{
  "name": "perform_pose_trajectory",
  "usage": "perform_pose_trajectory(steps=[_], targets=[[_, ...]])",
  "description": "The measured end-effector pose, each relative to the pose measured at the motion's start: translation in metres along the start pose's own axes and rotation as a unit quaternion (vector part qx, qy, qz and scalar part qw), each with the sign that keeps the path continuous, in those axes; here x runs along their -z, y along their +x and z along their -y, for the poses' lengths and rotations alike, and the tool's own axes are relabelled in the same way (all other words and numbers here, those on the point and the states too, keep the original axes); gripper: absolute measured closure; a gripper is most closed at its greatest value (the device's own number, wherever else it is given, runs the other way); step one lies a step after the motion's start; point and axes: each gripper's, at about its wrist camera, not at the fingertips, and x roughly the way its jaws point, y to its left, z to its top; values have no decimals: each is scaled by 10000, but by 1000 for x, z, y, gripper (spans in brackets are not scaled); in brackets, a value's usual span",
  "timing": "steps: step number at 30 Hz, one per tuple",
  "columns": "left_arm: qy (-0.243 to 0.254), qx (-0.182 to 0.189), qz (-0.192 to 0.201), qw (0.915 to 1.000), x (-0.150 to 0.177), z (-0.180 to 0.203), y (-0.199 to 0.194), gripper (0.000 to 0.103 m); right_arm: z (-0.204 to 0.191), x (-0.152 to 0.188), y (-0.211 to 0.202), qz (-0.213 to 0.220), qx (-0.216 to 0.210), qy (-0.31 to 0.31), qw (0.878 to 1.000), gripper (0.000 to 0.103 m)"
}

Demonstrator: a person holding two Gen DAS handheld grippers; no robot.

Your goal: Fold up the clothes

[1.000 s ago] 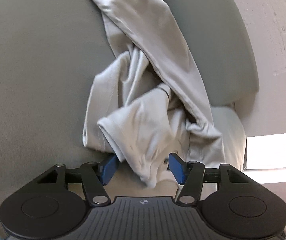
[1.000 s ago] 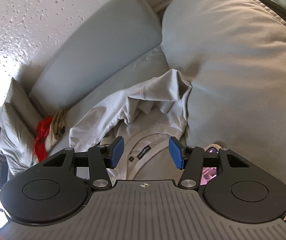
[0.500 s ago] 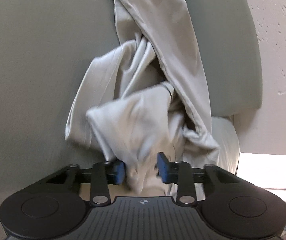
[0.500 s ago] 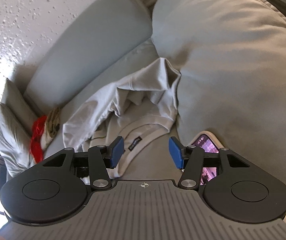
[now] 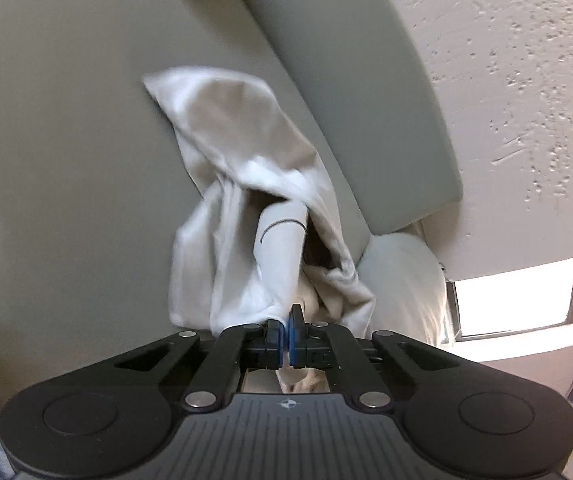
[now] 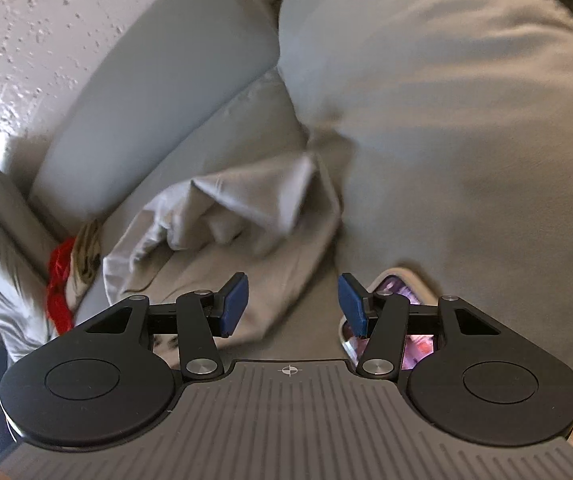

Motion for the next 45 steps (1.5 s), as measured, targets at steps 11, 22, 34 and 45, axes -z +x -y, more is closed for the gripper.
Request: perform_pose_trajectory(steps=[11,22,34,45], targets=[[976,-438,347,9937,1,-27,-39,103,-21,11,-24,-294,-289,-208,9989,47],[964,-584,288,9932,6,-44,-28,103,-15,79,9,-399,-483,134,9979,52],[859,-705,346,9932,7,-54,-23,102,-7,135,44,1047,-652,180,9922,52],[1104,-963,297,9888,6,-51,-14,102,-18,108,64,1338,64,-897,9869,55]])
